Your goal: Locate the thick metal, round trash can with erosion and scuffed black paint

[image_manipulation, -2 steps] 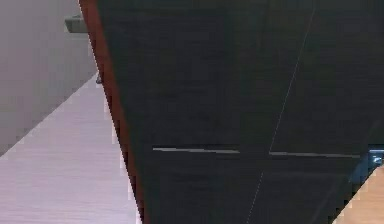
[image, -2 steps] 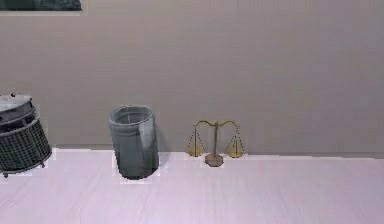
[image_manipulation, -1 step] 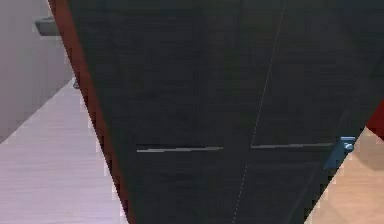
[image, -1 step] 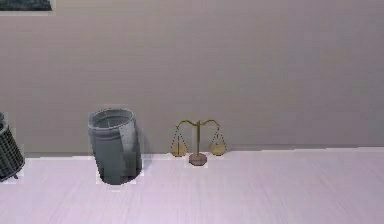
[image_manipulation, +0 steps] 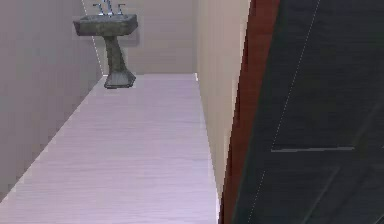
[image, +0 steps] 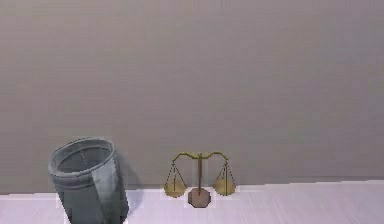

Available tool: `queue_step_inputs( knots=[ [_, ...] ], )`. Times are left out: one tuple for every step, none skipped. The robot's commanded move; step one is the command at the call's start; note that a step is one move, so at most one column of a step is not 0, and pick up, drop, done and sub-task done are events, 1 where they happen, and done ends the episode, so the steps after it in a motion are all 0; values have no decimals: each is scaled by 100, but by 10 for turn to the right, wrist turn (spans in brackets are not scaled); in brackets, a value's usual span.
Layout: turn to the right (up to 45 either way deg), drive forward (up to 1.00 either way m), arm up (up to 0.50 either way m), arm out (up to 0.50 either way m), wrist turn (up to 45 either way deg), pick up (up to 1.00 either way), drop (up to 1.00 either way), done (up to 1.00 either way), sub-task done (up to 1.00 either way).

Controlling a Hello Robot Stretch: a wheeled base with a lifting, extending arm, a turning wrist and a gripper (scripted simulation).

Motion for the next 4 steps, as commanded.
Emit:
queue_step_inputs(
  knots=[
    [90, 0, 0, 0, 0, 0, 0, 0, 0],
    [0, 45, 0, 0, 0, 0, 0, 0, 0],
    [-450, 0, 0, 0, 0, 0, 0, 0, 0],
    [-120, 0, 0, 0, 0, 0, 0, 0, 0]
  ],
)
